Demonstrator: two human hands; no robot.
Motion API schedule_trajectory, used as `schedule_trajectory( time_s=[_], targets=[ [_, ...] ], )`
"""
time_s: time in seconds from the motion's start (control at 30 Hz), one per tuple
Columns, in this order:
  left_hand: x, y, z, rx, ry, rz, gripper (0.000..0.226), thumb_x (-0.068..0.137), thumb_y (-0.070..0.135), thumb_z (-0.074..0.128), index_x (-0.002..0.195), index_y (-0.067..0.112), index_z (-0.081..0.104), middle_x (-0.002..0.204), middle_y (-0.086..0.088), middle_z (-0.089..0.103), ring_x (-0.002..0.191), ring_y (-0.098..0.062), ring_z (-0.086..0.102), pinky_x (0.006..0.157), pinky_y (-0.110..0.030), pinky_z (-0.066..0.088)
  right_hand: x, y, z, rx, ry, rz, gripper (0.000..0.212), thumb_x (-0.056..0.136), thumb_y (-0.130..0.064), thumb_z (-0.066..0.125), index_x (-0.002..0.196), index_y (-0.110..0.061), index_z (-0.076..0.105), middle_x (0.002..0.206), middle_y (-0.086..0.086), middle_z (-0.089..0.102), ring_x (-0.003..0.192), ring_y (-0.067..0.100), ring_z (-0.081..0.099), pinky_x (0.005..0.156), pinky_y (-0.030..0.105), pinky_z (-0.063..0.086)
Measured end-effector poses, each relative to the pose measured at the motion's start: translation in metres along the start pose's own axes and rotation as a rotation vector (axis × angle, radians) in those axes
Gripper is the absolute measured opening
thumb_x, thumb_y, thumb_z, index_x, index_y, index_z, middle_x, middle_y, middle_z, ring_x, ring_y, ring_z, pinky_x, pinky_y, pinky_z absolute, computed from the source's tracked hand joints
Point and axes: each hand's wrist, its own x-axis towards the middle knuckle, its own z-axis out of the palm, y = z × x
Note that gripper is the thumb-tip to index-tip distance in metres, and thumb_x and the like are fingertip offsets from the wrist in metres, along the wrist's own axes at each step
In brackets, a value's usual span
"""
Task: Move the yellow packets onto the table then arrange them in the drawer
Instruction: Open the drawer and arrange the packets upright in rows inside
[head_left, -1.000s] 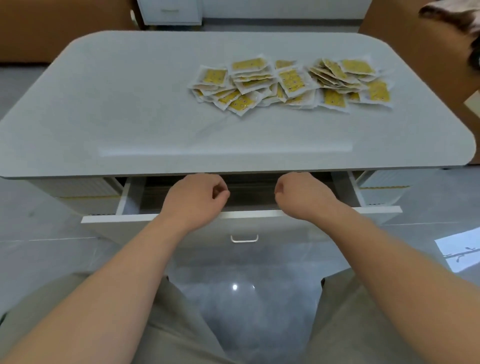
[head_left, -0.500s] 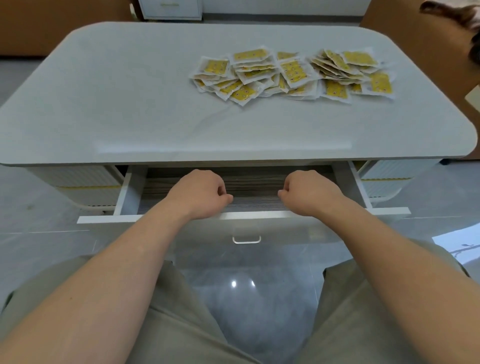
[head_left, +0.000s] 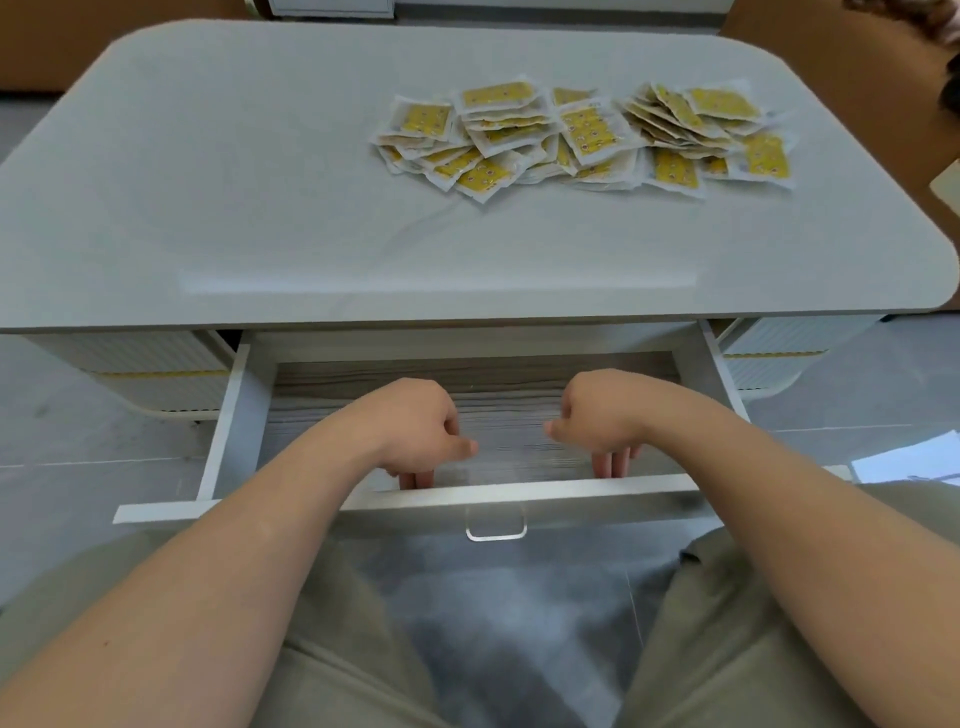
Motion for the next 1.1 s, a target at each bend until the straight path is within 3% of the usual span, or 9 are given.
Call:
schedule_trajectory(
  time_s=[0.13,0.23,0.37,0.47,0.53,0.67,0.87,1.0,1.1],
  targets=[
    [0.001,0.002,0.005,-0.015,-0.100,-0.003,0.032,0.099,0.049,0.054,0.106,0.020,0.066,0.065,0.004,0.075,0.067,-0.012,0.074,0.080,-0.036,0.061,0.002,0.006,0.003,0.024,-0.084,-0.020,0.051,0.107,-0.043,0.036,0.112,0.000,0.064,0.070,0.006,0.077,0.062,0.017,0.076,0.082,0.033,0.059],
    [0.006,-0.004,0.010,-0.013,-0.061,0.025,0.030,0.099,0.051,0.053,0.103,0.024,0.066,0.064,0.006,0.074,0.065,-0.009,0.072,0.080,-0.032,0.058,0.010,0.008,0.007,-0.017,-0.077,-0.039,0.054,0.107,-0.043,0.036,0.104,0.000,0.069,0.068,0.004,0.076,0.059,0.015,0.075,0.075,0.027,0.057],
    [0.018,-0.016,0.013,0.041,0.148,0.059,0.023,0.096,0.054,0.056,0.100,0.033,0.067,0.079,0.012,0.068,0.081,-0.009,0.063,0.074,-0.031,0.050,0.021,0.010,0.010,-0.099,0.121,-0.055,0.041,0.103,-0.044,0.042,0.094,-0.014,0.070,0.064,-0.002,0.074,0.064,0.015,0.073,0.076,0.032,0.057],
    [0.023,-0.018,0.007,0.038,0.254,0.076,0.021,0.097,0.051,0.055,0.104,0.034,0.066,0.091,0.014,0.066,0.084,-0.007,0.060,0.072,-0.030,0.050,0.023,0.008,0.003,-0.113,0.299,-0.062,0.032,0.100,-0.048,0.046,0.105,-0.024,0.067,0.095,-0.002,0.072,0.090,0.022,0.067,0.082,0.041,0.057],
    [0.023,-0.017,0.000,0.002,0.317,0.091,0.020,0.098,0.049,0.055,0.108,0.035,0.065,0.093,0.016,0.065,0.084,-0.004,0.060,0.072,-0.028,0.050,0.022,0.006,-0.004,-0.026,0.366,-0.079,0.031,0.100,-0.050,0.047,0.111,-0.028,0.066,0.106,-0.004,0.069,0.097,0.021,0.065,0.084,0.041,0.057],
    [0.020,-0.011,-0.008,-0.086,0.434,0.118,0.020,0.098,0.043,0.057,0.114,0.033,0.066,0.095,0.017,0.068,0.089,-0.004,0.063,0.082,-0.032,0.055,0.023,0.006,-0.012,0.116,0.518,-0.132,0.030,0.101,-0.052,0.046,0.102,-0.029,0.066,0.093,-0.010,0.068,0.086,0.013,0.064,0.078,0.038,0.058],
    [0.016,-0.002,-0.008,-0.033,0.557,0.171,0.021,0.097,0.043,0.056,0.115,0.035,0.064,0.096,0.020,0.067,0.090,-0.002,0.061,0.081,-0.030,0.053,0.022,0.001,-0.012,0.325,0.693,-0.222,0.040,0.103,-0.055,0.043,0.085,-0.025,0.062,0.067,-0.007,0.064,0.067,0.011,0.061,0.066,0.037,0.055],
    [0.017,0.006,-0.017,-0.110,0.674,0.188,0.017,0.096,0.038,0.058,0.111,0.035,0.064,0.097,0.020,0.064,0.089,-0.002,0.059,0.082,-0.029,0.052,0.025,0.005,-0.021,0.425,0.783,-0.235,0.033,0.102,-0.049,0.048,0.083,-0.025,0.060,0.070,-0.007,0.064,0.070,0.012,0.060,0.070,0.040,0.055],
    [0.039,0.010,-0.042,-0.097,0.843,0.194,0.022,0.097,0.033,0.056,0.118,0.031,0.063,0.108,0.016,0.062,0.093,-0.007,0.059,0.081,-0.027,0.047,0.040,0.010,-0.042,0.483,0.949,-0.210,0.021,0.101,-0.041,0.052,0.092,-0.023,0.060,0.084,-0.008,0.064,0.080,0.013,0.061,0.073,0.038,0.053]
  ],
)
